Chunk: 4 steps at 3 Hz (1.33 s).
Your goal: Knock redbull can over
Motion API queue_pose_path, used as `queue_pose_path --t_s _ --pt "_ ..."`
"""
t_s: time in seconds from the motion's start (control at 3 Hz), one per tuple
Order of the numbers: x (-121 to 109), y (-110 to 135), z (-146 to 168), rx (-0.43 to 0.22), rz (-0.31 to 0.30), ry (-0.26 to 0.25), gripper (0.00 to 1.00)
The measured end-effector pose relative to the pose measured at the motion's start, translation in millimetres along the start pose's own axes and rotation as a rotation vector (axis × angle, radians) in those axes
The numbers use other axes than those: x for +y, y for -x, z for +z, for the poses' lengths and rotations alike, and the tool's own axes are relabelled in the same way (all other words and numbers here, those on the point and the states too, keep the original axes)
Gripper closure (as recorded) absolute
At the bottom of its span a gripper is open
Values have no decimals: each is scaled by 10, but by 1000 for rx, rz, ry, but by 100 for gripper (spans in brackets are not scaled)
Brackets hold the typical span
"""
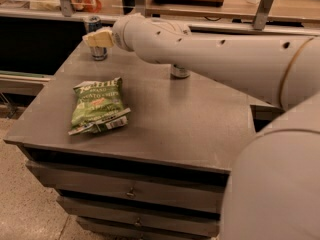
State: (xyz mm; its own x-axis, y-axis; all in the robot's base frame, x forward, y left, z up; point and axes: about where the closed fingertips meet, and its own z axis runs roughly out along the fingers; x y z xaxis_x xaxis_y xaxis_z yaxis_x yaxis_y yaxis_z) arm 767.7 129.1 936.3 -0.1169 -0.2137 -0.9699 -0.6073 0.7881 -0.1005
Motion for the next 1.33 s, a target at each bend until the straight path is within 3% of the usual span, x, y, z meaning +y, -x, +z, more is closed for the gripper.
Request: queue_pose_path --t_s 0.33,0.67,1.33 --pt "13 -66 205 -7 19 -22 0" --pt "173 -143 402 -8 43 -15 0" --pt "524 -298 697 -4 76 35 0"
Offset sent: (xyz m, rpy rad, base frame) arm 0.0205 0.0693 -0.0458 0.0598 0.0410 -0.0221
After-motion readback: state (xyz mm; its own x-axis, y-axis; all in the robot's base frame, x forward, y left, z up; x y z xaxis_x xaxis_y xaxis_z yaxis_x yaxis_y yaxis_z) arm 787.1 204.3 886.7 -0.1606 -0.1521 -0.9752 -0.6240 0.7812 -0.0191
